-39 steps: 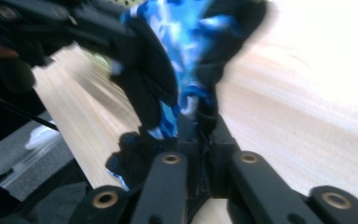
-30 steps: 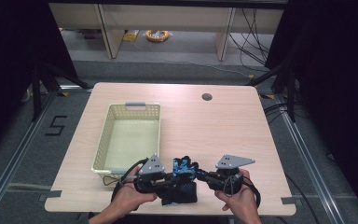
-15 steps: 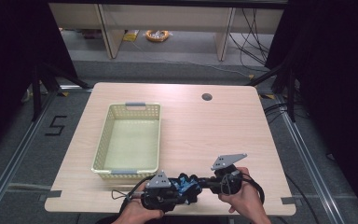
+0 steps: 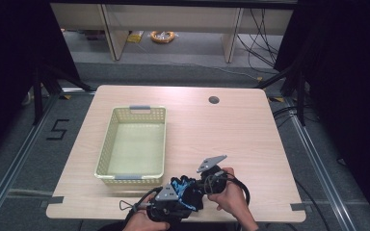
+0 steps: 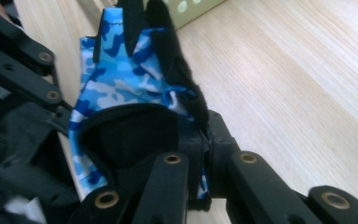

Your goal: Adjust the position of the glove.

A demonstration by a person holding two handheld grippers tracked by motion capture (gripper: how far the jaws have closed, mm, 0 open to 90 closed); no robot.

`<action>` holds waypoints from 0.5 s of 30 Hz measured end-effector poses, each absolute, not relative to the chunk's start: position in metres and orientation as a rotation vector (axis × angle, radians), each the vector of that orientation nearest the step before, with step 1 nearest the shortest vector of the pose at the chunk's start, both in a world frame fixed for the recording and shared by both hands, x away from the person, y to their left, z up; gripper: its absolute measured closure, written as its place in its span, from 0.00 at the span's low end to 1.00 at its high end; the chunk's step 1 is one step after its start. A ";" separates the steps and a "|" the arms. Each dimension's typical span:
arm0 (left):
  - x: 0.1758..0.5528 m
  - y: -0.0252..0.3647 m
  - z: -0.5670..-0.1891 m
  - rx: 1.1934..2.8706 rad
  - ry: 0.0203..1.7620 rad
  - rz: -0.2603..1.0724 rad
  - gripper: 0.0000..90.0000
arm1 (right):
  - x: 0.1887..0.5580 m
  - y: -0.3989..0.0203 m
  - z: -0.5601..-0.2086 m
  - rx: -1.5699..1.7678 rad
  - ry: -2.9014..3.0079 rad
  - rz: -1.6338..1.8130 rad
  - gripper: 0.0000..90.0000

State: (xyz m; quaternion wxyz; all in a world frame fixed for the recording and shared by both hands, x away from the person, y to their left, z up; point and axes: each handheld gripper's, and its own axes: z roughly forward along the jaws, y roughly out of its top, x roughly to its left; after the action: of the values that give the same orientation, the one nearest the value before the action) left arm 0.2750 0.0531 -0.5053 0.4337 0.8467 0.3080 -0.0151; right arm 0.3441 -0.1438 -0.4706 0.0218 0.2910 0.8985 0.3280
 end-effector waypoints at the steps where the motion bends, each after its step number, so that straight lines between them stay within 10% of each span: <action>1: 0.273 0.053 -0.505 2.107 0.760 -0.027 0.69 | 0.344 -0.142 -0.472 0.892 2.789 0.979 0.97; 15: 0.273 0.113 -0.490 2.112 0.775 0.190 0.60 | 0.345 -0.136 -0.484 0.798 2.788 0.936 0.92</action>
State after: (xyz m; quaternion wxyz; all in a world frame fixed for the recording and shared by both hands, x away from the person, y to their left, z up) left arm 0.2728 0.1128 -0.4900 0.4277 0.8455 0.3105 0.0761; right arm 0.3454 -0.1358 -0.4840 0.0470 0.2617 0.9139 0.3068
